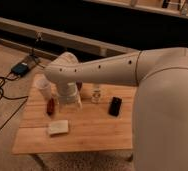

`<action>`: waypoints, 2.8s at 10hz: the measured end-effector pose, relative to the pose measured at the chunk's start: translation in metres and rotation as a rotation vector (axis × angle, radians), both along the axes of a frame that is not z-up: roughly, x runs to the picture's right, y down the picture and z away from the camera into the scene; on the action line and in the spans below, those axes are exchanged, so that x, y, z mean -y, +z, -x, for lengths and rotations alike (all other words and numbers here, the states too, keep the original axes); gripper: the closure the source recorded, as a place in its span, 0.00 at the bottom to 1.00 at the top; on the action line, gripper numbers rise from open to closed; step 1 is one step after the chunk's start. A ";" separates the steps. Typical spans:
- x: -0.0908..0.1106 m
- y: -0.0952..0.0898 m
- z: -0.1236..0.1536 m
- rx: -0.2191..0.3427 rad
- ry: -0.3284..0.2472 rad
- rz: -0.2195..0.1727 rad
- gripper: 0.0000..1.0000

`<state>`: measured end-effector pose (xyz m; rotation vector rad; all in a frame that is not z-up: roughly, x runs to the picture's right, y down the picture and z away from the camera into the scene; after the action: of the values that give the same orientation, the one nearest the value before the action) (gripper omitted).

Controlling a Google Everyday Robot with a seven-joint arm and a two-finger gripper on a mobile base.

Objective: Pick up the ceramic bowl

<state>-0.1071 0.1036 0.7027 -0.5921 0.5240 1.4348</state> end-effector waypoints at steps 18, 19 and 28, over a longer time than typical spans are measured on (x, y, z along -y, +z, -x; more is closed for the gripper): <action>0.016 0.029 -0.017 0.003 -0.114 -0.005 0.35; 0.027 0.042 -0.014 0.026 -0.159 -0.022 0.35; 0.089 0.162 0.018 0.282 -0.409 -0.137 0.35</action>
<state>-0.1248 0.0145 0.8651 -0.5308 0.2973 0.9712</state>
